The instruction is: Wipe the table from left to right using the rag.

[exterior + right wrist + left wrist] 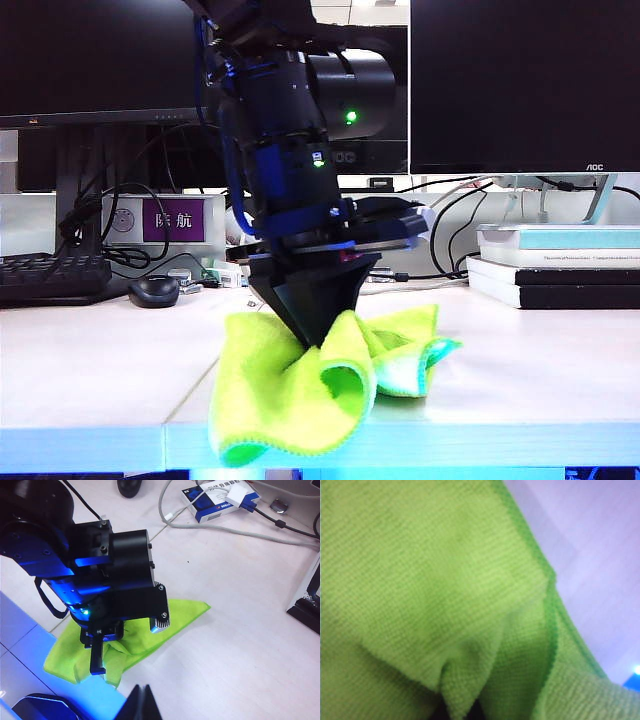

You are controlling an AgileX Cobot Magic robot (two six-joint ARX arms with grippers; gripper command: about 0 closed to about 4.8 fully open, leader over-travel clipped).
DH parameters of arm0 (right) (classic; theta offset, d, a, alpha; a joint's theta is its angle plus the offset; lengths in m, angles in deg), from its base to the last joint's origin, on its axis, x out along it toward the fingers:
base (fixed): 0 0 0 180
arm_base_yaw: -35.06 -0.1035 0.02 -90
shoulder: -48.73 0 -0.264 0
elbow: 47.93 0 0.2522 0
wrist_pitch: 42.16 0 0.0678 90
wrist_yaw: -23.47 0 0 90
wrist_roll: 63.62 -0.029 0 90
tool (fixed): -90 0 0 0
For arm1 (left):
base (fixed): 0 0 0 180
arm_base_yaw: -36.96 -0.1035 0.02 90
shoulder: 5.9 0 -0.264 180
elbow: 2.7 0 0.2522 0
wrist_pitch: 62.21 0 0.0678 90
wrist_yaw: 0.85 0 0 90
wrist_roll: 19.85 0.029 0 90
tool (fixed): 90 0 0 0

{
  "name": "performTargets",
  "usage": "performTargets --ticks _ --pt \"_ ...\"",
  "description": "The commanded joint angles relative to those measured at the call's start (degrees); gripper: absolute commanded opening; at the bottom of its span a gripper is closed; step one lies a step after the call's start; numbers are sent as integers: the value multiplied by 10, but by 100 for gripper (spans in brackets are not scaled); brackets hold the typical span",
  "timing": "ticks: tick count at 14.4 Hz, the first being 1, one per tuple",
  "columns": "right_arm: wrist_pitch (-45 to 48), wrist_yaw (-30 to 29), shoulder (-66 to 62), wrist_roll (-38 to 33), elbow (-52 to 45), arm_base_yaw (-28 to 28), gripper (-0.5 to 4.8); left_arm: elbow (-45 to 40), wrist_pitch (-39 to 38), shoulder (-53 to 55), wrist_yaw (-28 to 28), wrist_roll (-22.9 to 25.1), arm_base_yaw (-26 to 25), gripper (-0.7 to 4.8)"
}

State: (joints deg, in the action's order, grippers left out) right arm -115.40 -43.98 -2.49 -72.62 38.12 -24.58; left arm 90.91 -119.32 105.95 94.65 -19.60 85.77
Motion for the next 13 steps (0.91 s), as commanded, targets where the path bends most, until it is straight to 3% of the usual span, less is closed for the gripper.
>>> performTargets --ticks 1,11,13 --pt "6 5 2 -3 2 0 -5 1 28 6 2 -9 3 -6" --pt "5 5 2 -5 2 0 -5 4 50 31 14 -15 23 -6" --pt "5 5 2 -5 2 0 -5 37 36 46 15 -18 29 -6"
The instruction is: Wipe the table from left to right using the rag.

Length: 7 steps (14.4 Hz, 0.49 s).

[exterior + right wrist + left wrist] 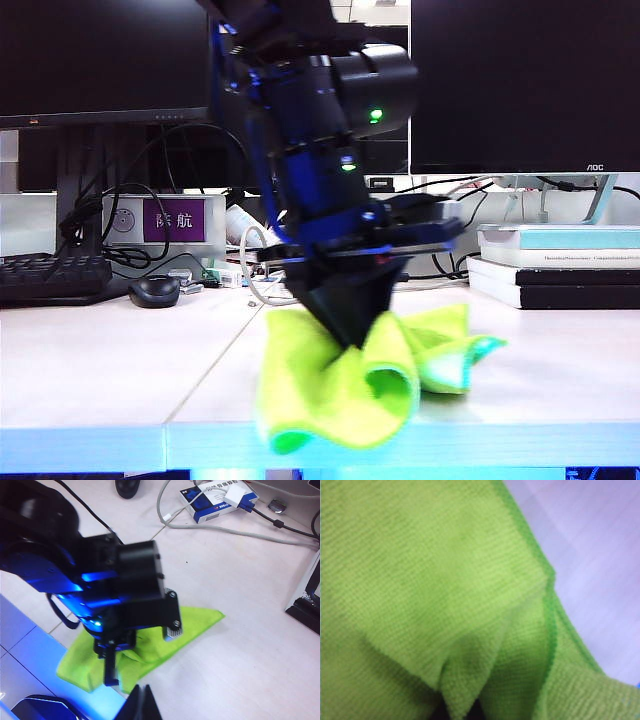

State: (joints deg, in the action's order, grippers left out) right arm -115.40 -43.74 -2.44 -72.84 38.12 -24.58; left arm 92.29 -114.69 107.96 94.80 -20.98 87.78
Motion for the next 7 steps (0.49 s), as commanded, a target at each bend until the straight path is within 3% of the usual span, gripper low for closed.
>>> performTargets --ticks 1,7 --pt "5 2 2 -2 2 0 -5 38 -15 32 13 -4 10 -6" --pt "-14 12 13 -16 2 0 -5 166 -41 93 23 -9 36 -6"
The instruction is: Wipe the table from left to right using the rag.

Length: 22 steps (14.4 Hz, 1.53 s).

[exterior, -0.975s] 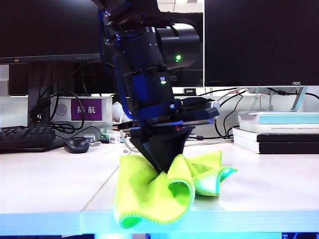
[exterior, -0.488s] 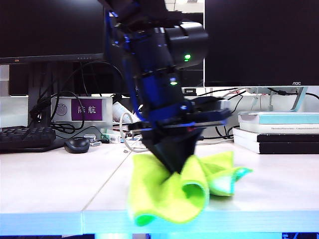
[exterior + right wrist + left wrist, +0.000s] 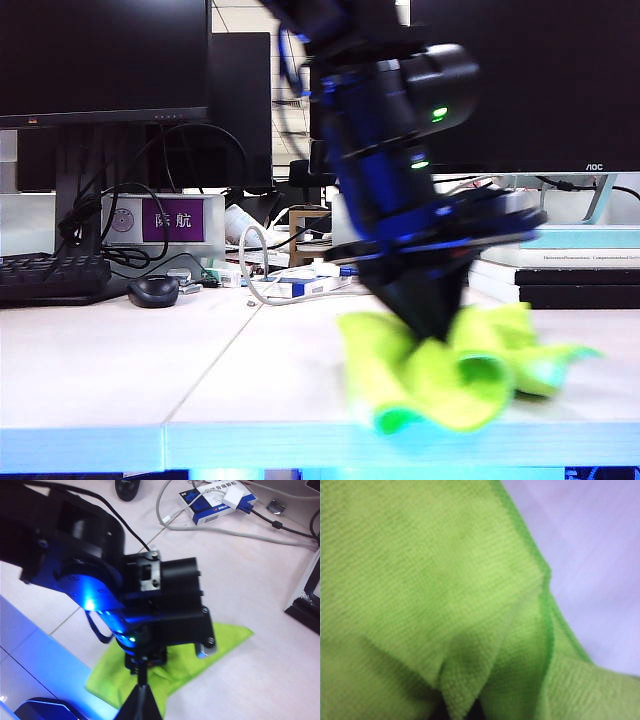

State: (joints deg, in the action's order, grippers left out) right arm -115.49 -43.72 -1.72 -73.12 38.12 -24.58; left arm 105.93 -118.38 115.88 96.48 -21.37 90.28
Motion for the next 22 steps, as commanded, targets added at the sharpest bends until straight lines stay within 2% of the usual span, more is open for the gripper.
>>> performTargets --ticks 1,8,17,21,22 --pt "-24 23 12 -13 2 0 -5 42 -2 21 7 -6 17 -6" --pt "-32 48 49 -19 2 1 -5 54 21 61 19 -10 42 -6" --pt "-38 57 55 -26 2 1 -5 58 107 78 45 -65 46 -6" --pt "-38 57 55 -27 2 1 -5 58 120 90 46 -75 49 -6" --pt "-38 57 55 -27 2 1 -5 58 120 96 61 -76 51 -6"
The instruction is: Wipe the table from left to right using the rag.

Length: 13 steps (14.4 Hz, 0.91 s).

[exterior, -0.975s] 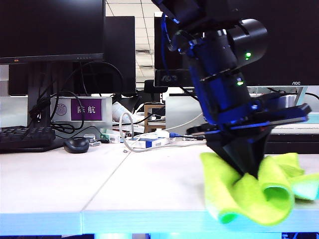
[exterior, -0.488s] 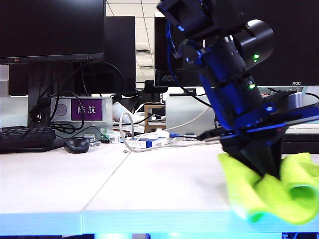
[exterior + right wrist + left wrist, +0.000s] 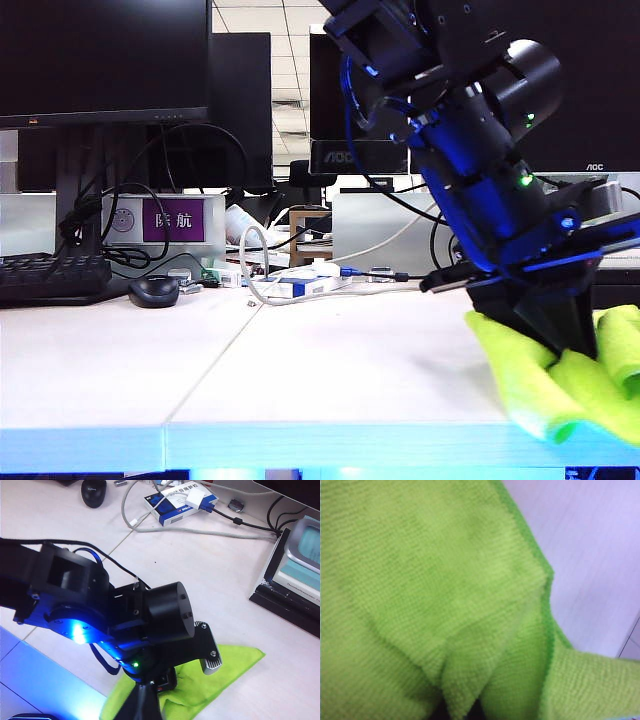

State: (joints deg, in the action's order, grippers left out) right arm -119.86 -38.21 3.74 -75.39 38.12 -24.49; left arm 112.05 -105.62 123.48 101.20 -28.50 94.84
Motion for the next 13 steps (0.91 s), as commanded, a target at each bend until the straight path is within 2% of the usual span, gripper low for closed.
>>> performTargets --ticks 1,4,7,13 --pt "5 3 1 -5 2 0 -5 -3 -4 25 20 -13 8 -6" --pt "5 3 1 -5 2 0 -5 6 6 39 26 -26 18 -6" --pt "3 3 1 -5 2 0 -5 54 5 64 50 -42 22 -6" --pt "-10 2 2 -5 2 0 -5 189 -8 142 75 -80 36 -6"
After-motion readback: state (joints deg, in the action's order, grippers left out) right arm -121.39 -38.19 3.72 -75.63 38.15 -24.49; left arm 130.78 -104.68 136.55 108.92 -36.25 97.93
